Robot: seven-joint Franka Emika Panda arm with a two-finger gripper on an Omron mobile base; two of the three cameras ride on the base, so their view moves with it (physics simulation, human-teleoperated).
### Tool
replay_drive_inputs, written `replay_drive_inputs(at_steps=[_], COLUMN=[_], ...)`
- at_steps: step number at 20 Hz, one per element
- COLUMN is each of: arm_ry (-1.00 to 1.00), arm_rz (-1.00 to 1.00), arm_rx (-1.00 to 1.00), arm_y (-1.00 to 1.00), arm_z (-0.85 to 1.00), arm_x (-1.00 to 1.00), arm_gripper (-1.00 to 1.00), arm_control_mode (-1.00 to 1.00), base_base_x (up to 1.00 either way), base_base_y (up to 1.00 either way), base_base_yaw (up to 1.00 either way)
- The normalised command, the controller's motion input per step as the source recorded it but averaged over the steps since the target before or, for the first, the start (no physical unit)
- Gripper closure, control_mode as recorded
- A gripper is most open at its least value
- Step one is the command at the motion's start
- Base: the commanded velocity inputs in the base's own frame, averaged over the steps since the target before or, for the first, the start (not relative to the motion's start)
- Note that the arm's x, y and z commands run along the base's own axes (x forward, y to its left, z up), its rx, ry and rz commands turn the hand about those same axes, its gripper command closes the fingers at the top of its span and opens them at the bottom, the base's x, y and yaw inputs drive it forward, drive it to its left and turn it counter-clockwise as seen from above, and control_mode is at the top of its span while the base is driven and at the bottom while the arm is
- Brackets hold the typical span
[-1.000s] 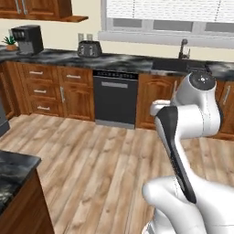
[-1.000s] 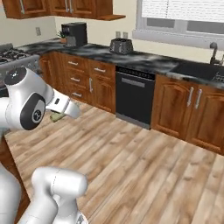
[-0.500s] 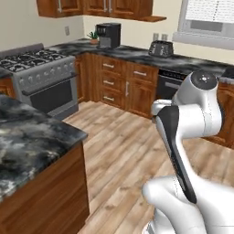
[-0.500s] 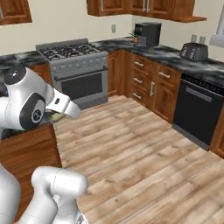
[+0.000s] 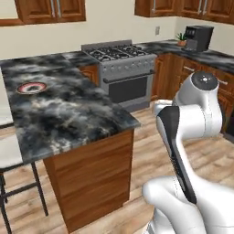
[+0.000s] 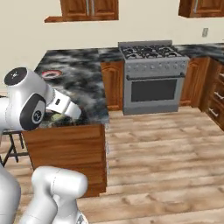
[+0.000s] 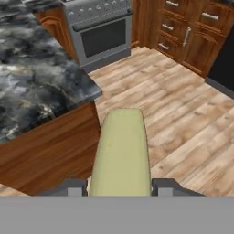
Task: Retrieve the butter from the fridge and place it on a plate on the dining table. Then retrieve the butter knife by the fridge and place it near the plate.
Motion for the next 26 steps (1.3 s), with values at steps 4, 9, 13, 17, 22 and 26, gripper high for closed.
replay_drive_inputs(at_steps=[4,9,13,17,22,26], arm_ry=[0.0,0.0,0.0,0.0,0.0,0.0], arm_rz=[0.0,0.0,0.0,0.0,0.0,0.0], arm_rx=[0.0,0.0,0.0,0.0,0.0,0.0], arm_y=[0.0,0.0,0.0,0.0,0.0,0.0], arm_z=[0.0,0.0,0.0,0.0,0.0,0.0], arm_x=[0.0,0.0,0.0,0.0,0.0,0.0], arm_gripper=[1.0,1.0,1.0,1.0,1.0,1.0], arm_control_mode=[1.0,1.0,1.0,1.0,1.0,1.0], base_base_x=[-0.04,0.0,0.38,0.5,0.14,0.34], base_base_y=[0.41,0.82,0.95,1.0,1.0,1.0], base_base_yaw=[0.76,0.6,0.18,0.0,-0.11,-0.48])
